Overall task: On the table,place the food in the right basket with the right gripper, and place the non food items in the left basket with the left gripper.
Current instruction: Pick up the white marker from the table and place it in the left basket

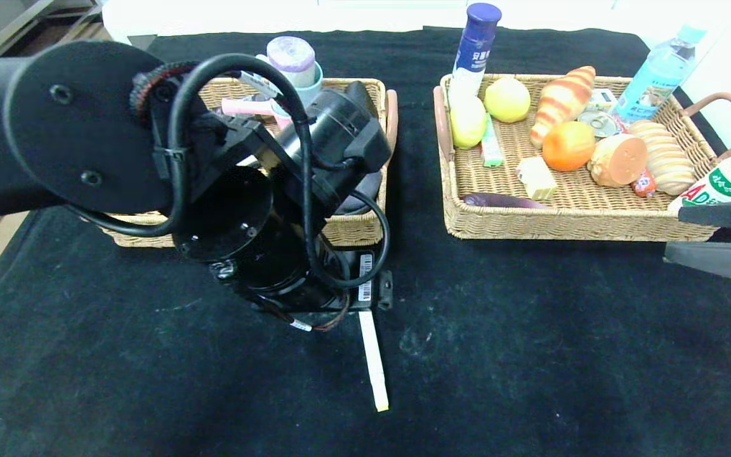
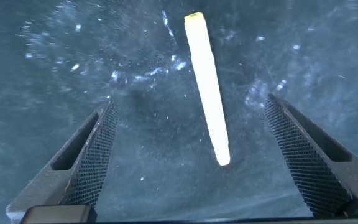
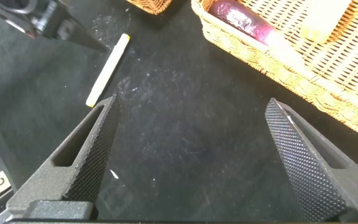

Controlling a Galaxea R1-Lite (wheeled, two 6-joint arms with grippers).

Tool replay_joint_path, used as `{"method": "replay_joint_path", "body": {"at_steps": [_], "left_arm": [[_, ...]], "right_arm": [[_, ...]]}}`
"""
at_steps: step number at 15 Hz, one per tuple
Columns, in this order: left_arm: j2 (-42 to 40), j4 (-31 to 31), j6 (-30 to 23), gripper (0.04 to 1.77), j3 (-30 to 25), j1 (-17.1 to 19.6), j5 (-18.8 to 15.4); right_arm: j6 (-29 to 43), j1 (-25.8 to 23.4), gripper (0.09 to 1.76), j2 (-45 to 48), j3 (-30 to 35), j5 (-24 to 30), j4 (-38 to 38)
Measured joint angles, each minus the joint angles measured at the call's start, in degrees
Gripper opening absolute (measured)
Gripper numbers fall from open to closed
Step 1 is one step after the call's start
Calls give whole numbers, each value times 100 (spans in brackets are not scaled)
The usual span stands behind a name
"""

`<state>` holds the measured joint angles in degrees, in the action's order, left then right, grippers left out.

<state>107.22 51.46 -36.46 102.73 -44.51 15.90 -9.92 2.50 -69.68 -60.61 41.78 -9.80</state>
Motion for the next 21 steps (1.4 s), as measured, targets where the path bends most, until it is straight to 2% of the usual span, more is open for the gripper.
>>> {"method": "replay_joint_path", "body": {"at_steps": [8,13,17,21], "left_arm": [[332,28,-48,172,41,-152,0],[516,419,-41,172,251,-221,17],[660,575,-41,172,291,-276,276],[745,651,-39,172,319,-317,317]], "right_arm": [[-2,-7,171,-5,-5,-5,0],[0,-7,171,-7,-2,-2,2],[0,-7,171,-7,4,-2,2],[-2,-7,171,-9,4,-2,2]]}}
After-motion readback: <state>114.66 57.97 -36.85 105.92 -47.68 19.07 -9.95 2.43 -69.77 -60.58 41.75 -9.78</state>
